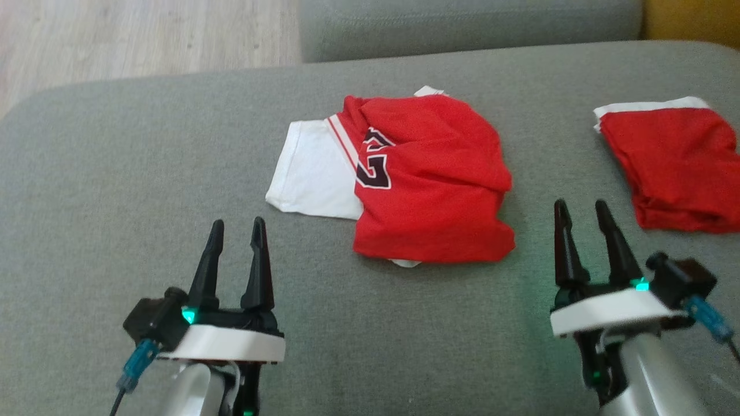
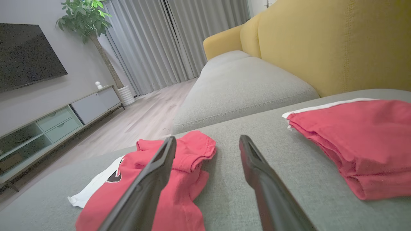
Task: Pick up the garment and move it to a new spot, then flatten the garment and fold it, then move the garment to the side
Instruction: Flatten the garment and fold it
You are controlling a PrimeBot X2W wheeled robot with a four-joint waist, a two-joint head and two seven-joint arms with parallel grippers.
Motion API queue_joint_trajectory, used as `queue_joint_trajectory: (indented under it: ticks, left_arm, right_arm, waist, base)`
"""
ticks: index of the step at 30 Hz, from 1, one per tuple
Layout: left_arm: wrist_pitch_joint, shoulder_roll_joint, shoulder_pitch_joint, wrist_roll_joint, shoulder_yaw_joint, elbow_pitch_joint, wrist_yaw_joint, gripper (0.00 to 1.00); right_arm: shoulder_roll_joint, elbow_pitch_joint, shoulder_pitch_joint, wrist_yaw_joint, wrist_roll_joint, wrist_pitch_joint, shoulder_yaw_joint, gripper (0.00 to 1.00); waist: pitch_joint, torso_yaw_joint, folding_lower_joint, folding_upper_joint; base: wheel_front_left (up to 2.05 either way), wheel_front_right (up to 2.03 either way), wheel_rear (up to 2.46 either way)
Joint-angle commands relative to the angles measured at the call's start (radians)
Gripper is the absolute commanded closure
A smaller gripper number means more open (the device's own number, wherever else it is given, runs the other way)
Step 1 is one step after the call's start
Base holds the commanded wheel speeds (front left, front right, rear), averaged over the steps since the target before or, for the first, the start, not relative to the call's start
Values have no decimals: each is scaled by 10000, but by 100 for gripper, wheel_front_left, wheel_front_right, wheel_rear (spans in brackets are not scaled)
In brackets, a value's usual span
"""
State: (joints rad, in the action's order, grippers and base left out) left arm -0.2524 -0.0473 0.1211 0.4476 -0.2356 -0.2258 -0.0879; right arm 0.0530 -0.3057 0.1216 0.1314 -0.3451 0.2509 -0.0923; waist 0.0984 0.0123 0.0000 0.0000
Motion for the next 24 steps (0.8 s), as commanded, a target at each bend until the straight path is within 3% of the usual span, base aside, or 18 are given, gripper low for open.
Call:
queue_joint_trajectory:
  ticks: [1, 9, 12, 15, 24]
  left_arm:
    - [-93, -30, 535, -9, 226, 364, 39, 0]
    - [-93, -30, 1101, 246, -253, 422, 50, 0]
    - [-93, -30, 1330, 387, -520, 448, 80, 0]
    - [-93, -30, 1489, 600, -757, 490, 169, 0]
    - [-93, -30, 1720, 940, -1161, 506, 327, 0]
  right_arm:
    - [-27, 325, 602, -7, 114, 14, -159, 0]
    - [-27, -465, 2252, -7, 662, -1412, 501, 0]
    - [-27, -1337, 3145, -7, 110, -2351, 1041, 0]
    - [-27, -2288, 4002, -7, 329, -2911, 1667, 0]
    - [26, -5066, 5812, -7, 1836, -3860, 3457, 0]
  waist:
    - [208, 122, 0, 0]
    - [991, 900, 0, 0]
    - [1291, 1305, 0, 0]
    - [1594, 1738, 0, 0]
    - [2111, 2636, 0, 0]
  base:
    - [0, 0, 0]
    - [0, 0, 0]
    - [0, 0, 0]
    - [0, 0, 0]
    - [0, 0, 0]
